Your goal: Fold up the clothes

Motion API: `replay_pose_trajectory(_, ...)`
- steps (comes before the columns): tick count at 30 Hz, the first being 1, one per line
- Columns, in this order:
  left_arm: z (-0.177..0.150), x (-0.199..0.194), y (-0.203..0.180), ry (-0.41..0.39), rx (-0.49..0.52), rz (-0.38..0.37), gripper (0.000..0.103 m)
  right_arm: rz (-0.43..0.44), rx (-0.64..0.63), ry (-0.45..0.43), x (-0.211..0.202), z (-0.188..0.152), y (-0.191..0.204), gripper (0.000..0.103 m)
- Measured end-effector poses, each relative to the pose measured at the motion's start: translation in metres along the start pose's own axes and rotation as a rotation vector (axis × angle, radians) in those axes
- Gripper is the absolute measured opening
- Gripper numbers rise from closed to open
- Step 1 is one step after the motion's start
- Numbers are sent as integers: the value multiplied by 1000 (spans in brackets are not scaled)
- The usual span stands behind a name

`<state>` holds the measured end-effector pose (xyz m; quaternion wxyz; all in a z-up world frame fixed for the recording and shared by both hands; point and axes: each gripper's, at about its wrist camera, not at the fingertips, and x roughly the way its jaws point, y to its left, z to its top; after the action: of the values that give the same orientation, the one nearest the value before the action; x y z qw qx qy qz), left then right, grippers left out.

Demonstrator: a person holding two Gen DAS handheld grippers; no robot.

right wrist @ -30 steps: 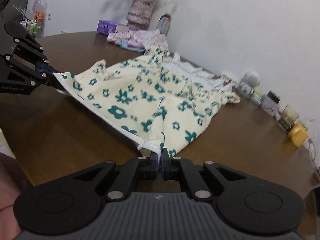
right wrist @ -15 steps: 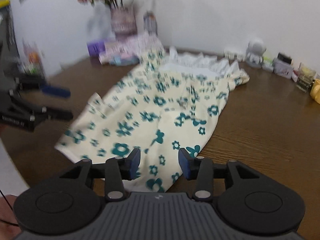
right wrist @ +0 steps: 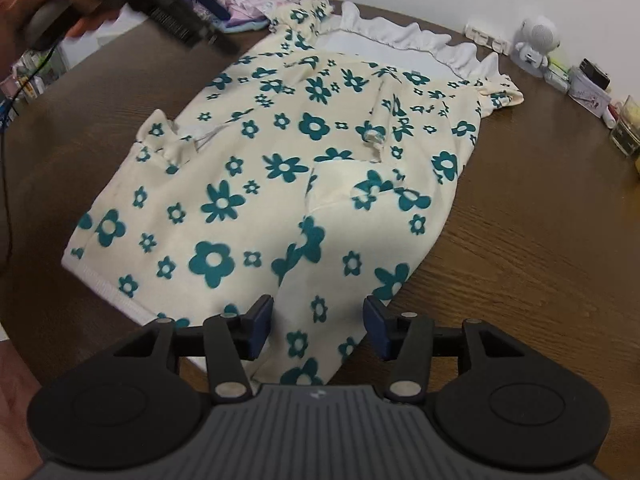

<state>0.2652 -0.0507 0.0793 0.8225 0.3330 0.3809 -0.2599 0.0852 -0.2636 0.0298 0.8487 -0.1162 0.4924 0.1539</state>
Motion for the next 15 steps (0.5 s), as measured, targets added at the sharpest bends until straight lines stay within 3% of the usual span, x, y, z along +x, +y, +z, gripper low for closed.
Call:
replay_pose_trajectory(5, 26, 46, 48, 38, -53, -11, 55, -19, 60, 26, 3, 9, -6, 50)
replay_pose_trajectory(9, 34, 76, 63, 50, -54, -31, 52, -32, 84, 52, 7, 11, -5, 47)
replay_pose_trajectory(11, 35, 87, 63, 52, -41, -40, 32, -22, 89, 58, 9, 14, -5, 41)
replay_pose_trajectory(12, 35, 91, 61, 53, -28, -45, 27, -17, 87, 62, 9, 14, -5, 36)
replay_pose_trajectory(14, 35, 94, 58, 59, -4, -45, 3, -7, 83, 70, 9, 15, -5, 27)
replay_pose_trajectory(15, 35, 94, 56, 60, 4, -37, 3, -5, 81, 70, 8, 15, -4, 20)
